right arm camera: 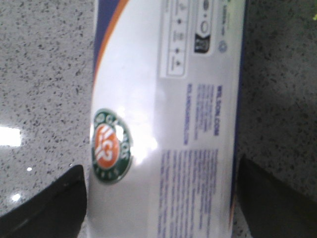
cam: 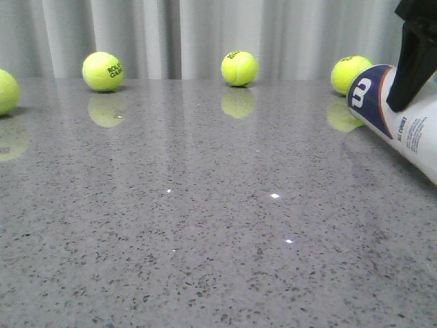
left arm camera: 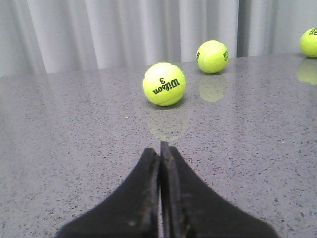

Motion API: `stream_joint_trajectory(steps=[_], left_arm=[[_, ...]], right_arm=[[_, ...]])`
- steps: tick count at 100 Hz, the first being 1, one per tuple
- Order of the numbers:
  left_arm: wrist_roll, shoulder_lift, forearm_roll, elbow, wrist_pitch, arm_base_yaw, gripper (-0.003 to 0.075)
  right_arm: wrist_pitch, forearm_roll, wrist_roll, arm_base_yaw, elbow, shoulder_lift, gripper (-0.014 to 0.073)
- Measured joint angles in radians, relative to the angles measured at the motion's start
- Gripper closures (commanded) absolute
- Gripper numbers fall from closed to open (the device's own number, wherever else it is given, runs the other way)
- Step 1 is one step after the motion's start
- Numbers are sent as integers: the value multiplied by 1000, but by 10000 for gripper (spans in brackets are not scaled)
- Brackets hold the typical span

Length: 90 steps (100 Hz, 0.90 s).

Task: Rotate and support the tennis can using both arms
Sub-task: 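Close the right gripper around the middle of the can, then lift and swing the can with the right gripper toward the table center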

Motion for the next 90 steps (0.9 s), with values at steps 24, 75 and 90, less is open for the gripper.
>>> stream_joint_trajectory(steps=[24,75,90], left_arm=[[0,0,0,0,0,0,741],[0,0,0,0,0,0,741],[0,0,0,0,0,0,741]], right_arm=[[-12,2,0,0,-5,19,335],[122,2,-232,117,-253,57,366],[194,2,-376,192,-383,146,366]])
